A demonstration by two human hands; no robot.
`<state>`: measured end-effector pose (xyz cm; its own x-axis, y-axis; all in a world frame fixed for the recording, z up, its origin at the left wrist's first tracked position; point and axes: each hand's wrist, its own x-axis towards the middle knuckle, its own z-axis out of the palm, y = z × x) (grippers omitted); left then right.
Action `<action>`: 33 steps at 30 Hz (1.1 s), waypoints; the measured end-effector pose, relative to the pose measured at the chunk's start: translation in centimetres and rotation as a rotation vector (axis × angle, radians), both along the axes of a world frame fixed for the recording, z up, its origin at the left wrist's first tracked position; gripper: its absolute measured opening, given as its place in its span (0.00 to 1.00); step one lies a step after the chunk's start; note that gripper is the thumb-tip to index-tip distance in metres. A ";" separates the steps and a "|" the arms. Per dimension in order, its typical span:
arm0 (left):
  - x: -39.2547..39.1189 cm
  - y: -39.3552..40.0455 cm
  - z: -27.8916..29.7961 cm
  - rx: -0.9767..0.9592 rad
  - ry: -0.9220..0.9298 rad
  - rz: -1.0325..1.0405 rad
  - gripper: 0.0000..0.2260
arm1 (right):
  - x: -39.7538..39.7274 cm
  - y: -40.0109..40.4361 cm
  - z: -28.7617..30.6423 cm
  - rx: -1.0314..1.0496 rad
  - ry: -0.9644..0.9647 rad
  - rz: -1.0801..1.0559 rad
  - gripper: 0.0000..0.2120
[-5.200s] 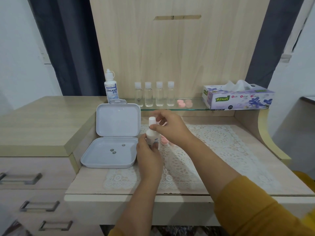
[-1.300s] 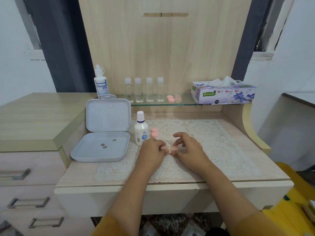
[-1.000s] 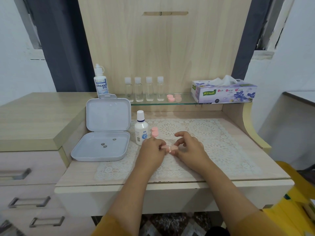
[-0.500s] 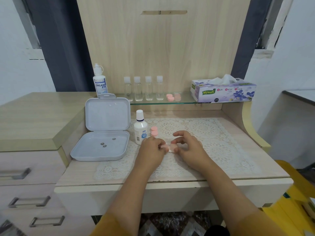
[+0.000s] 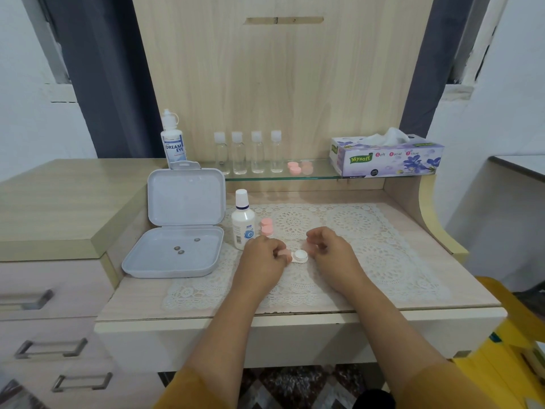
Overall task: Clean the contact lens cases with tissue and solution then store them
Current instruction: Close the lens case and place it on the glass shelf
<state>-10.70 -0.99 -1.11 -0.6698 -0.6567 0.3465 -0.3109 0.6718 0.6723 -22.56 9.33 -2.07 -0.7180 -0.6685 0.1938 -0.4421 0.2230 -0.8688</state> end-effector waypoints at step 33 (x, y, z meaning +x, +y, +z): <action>-0.1 0.1 0.2 0.069 -0.006 0.029 0.04 | 0.4 0.0 0.5 0.229 0.490 0.036 0.12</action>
